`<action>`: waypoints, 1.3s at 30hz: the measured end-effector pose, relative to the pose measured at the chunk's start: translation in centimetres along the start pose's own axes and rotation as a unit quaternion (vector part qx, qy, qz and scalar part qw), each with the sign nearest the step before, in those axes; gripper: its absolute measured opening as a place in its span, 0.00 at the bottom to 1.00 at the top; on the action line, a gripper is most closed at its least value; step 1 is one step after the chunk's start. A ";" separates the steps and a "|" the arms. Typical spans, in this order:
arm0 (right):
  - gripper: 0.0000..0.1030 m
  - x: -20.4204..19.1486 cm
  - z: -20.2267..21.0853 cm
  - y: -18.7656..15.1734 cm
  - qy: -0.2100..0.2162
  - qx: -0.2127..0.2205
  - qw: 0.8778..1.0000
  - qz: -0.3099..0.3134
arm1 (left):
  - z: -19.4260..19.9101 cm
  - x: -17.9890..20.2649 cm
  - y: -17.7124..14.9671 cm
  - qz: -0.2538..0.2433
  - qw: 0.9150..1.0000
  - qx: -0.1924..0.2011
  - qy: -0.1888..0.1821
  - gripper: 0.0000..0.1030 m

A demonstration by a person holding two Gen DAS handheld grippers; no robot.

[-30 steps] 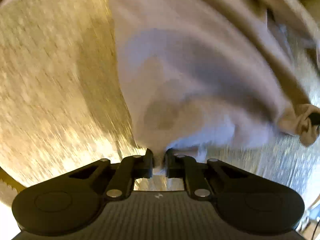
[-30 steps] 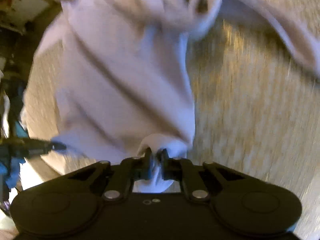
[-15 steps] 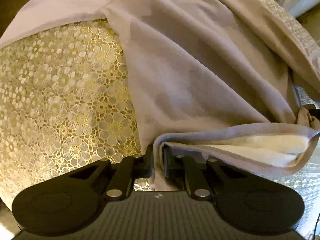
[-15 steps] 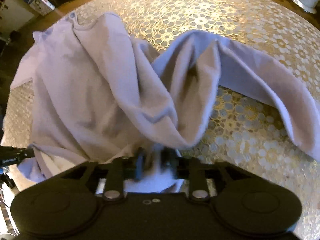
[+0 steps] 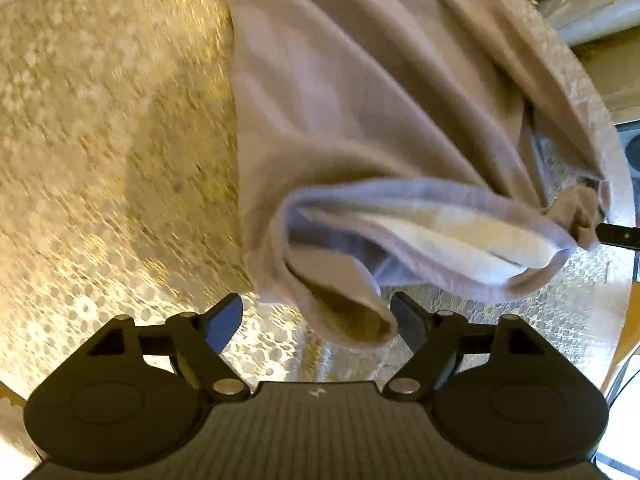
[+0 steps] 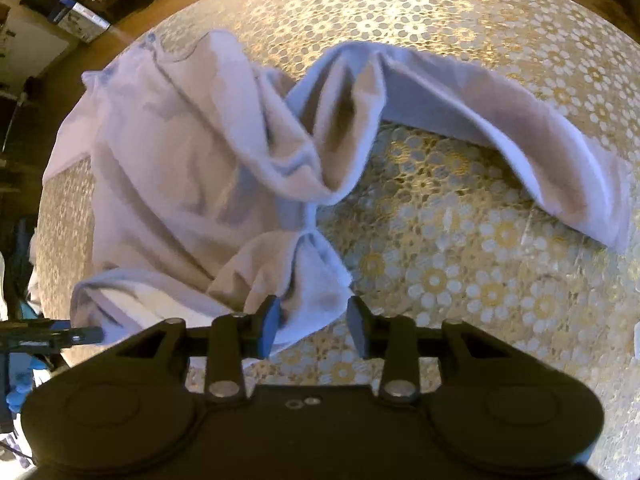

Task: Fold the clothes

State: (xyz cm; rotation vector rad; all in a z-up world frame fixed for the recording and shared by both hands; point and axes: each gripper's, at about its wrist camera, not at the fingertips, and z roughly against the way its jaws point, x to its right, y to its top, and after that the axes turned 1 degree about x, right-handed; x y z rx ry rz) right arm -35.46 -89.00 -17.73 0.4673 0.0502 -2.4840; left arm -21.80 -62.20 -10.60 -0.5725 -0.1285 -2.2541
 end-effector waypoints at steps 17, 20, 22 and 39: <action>1.00 -3.2 -0.1 -1.2 -0.038 0.022 0.993 0.107 | 0.6 2.0 -1.9 -0.086 0.991 0.032 0.095 0.10; 1.00 -3.6 -1.8 -1.2 -0.038 -0.004 0.993 0.111 | 1.0 2.3 -2.5 -0.107 0.988 0.038 0.103 0.10; 1.00 -3.2 -3.0 -1.3 -0.041 -0.017 0.995 0.095 | 1.3 2.3 -2.6 -0.131 0.984 0.044 0.113 0.10; 1.00 3.6 4.4 -12.0 -0.050 -0.075 0.996 0.021 | 3.2 -0.2 -3.6 -0.377 0.916 0.015 0.137 0.05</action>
